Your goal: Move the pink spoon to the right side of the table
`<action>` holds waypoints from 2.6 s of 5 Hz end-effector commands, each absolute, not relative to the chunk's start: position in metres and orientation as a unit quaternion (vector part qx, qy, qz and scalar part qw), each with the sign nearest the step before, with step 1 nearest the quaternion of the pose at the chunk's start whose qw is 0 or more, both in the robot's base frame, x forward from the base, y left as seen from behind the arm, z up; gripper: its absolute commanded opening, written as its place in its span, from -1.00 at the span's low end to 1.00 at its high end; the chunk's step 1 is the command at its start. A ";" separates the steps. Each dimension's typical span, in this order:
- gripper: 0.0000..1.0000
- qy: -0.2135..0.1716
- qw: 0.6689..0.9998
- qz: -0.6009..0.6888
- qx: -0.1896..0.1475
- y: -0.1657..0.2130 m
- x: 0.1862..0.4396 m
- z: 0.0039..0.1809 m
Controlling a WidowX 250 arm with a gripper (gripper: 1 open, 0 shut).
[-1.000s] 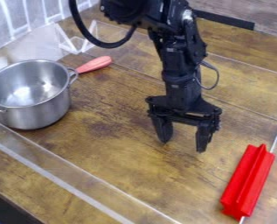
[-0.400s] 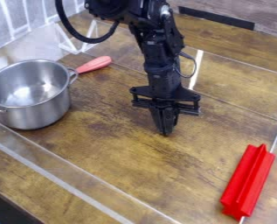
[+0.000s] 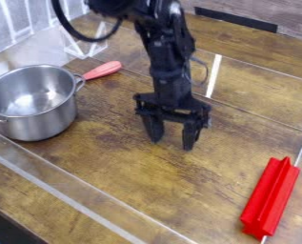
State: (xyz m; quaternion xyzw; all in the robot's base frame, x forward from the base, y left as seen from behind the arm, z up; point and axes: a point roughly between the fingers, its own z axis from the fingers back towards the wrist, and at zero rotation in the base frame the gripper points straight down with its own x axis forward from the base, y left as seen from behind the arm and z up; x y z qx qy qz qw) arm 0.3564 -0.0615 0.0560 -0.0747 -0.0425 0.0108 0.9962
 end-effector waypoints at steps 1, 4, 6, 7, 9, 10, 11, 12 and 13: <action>1.00 -0.086 0.994 0.004 -0.065 -0.032 0.367 0.116; 1.00 -0.127 0.988 -0.068 -0.045 0.023 0.384 0.177; 1.00 -0.119 0.982 -0.136 -0.048 0.010 0.383 0.165; 1.00 -0.116 0.983 -0.134 -0.046 0.011 0.385 0.162; 1.00 -0.101 0.986 -0.127 -0.046 0.018 0.388 0.150; 1.00 -0.095 0.987 -0.125 -0.046 0.024 0.390 0.142; 1.00 -0.088 0.988 -0.116 -0.045 0.028 0.383 0.142; 1.00 -0.085 0.989 -0.110 -0.042 0.031 0.377 0.145; 1.00 -0.087 0.989 -0.113 -0.036 0.036 0.381 0.148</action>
